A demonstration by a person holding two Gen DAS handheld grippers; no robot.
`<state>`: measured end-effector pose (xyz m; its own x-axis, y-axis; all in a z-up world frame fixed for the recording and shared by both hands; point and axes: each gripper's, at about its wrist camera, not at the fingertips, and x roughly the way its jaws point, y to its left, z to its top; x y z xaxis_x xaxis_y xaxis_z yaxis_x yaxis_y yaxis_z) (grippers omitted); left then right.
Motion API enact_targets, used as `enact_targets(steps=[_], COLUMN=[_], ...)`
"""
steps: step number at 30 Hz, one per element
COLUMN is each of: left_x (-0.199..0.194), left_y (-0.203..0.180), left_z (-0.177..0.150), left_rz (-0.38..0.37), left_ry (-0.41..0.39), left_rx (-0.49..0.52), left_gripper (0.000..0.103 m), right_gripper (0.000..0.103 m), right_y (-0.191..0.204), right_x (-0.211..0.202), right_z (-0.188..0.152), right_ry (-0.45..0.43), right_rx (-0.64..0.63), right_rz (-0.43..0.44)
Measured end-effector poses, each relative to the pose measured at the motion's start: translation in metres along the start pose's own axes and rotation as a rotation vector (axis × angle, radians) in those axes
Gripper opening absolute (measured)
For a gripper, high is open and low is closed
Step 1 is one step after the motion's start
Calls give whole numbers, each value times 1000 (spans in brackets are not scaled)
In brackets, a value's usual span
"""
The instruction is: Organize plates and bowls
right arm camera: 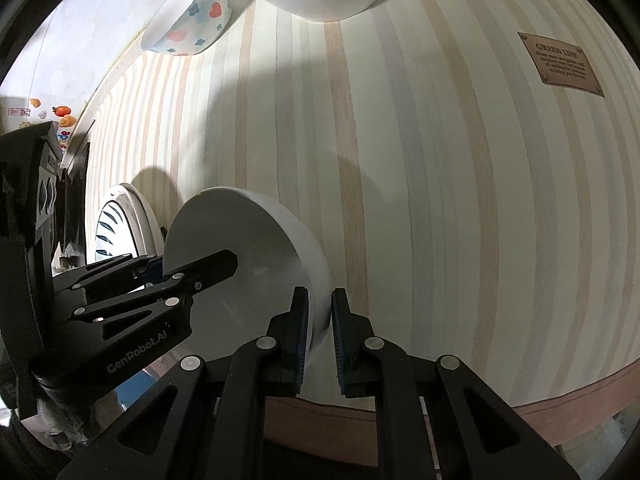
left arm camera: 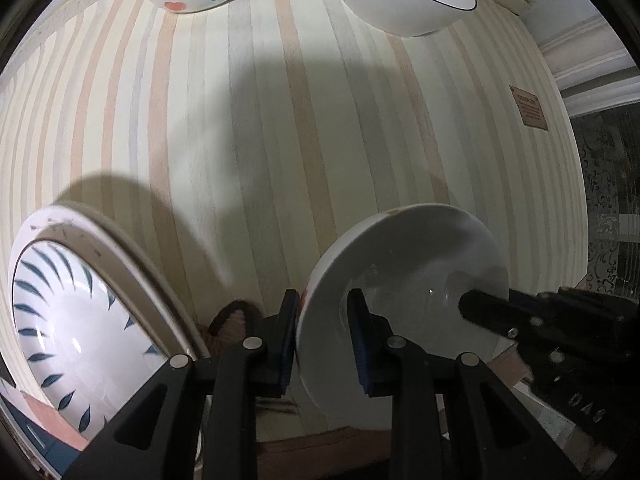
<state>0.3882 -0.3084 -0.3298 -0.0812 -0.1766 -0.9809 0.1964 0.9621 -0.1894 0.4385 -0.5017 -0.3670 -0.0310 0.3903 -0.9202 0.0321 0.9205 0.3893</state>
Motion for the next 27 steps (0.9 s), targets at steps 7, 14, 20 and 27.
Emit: enact_targets(steps=[7, 14, 20, 27], left_x=[-60, -95, -65, -23], left_y=[-6, -17, -16, -19], left_z=[8, 101, 181, 211], left_rz=[3, -21, -15, -69], left_ry=[-111, -223, -166, -77], left_rx=[21, 19, 3, -37], left_gripper=[23, 27, 27, 26], right_gripper=[14, 31, 32, 32], right_y=[-6, -19, -44, -58], right_x=[-49, -96, -84, -46], right_z=[17, 89, 162, 209], right_ry=[-79, -222, -253, -193], right_rx=[-2, -4, 63, 126], right_rz=[83, 66, 44, 63])
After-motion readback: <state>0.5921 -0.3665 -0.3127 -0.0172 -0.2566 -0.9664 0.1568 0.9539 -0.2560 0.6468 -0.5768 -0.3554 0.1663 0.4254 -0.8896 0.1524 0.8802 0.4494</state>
